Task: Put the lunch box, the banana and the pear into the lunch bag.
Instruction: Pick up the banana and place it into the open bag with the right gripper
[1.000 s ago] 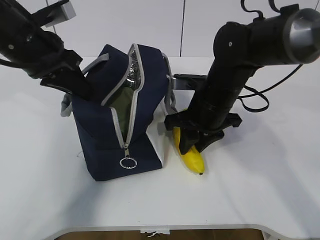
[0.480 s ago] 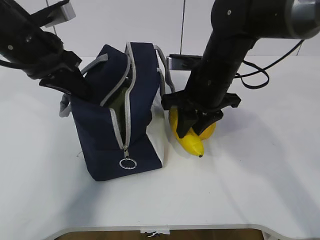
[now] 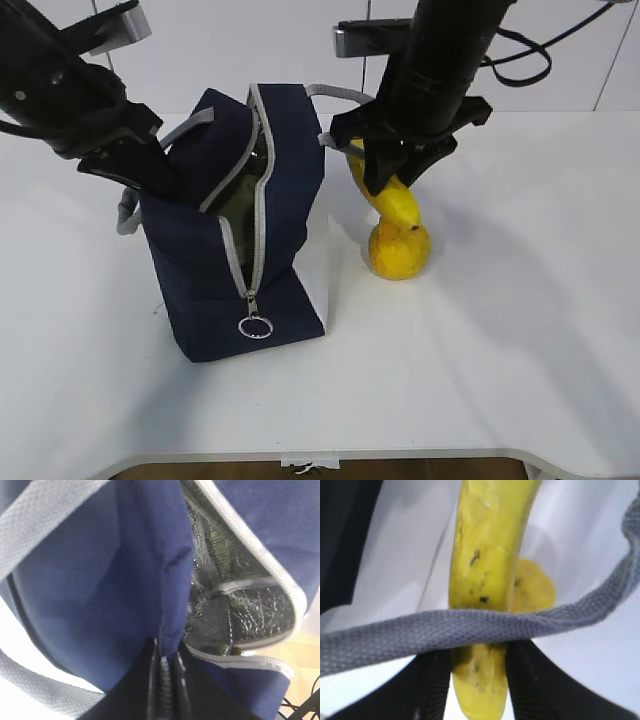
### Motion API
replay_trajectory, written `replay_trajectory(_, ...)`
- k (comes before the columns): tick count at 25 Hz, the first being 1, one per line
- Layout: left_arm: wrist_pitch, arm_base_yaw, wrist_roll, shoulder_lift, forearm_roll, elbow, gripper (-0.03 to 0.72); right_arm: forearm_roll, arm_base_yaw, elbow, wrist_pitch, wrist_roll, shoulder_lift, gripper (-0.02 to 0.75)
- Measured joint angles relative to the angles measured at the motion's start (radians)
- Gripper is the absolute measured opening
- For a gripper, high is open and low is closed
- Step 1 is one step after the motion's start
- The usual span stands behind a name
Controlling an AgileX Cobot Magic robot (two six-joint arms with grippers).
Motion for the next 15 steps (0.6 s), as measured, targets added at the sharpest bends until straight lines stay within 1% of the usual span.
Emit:
replay_trajectory(3, 0.000, 0.000, 0.000, 0.000, 0.000, 0.000, 0.012, -0.055, 0.000, -0.025, 0.004, 0.002, 0.000, 0.267)
replay_trajectory(4, 0.000, 0.000, 0.000, 0.000, 0.000, 0.000, 0.012, -0.093, 0.000, -0.037, 0.006, 0.002, 0.000, 0.267)
replay_trajectory(10, 0.002, 0.000, 0.000, 0.000, 0.001, 0.000, 0.012, -0.189, 0.000, -0.039, 0.014, 0.002, -0.004, 0.267)
replay_trajectory(15, 0.002, 0.000, 0.000, 0.000, 0.002, 0.000, 0.012, -0.298, 0.000, -0.041, 0.018, 0.015, -0.034, 0.267)
